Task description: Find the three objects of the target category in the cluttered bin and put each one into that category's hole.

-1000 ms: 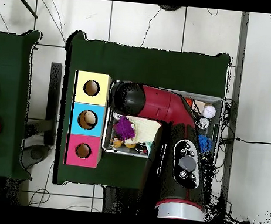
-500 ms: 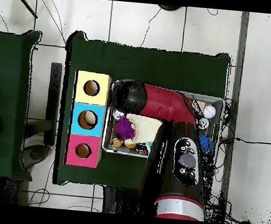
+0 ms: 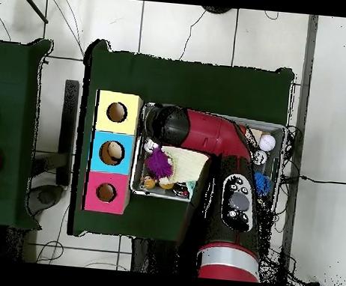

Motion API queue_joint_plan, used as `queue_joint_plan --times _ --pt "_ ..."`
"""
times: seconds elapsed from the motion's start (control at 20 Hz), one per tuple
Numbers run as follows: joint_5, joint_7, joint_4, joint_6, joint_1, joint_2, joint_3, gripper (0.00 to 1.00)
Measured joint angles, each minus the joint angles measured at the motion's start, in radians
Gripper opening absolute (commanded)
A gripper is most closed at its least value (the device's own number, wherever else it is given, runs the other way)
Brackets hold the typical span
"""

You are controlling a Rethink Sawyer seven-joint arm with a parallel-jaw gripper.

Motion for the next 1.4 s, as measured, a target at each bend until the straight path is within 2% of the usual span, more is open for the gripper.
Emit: queue_joint_plan --times 0.6,1.4 --pt "0.000 0.000 -0.018 -0.020 0.010 0.053 -0.029 1.00" --pt "0.000 0.000 -0.018 -0.020 0.010 0.066 -0.030 1.00"
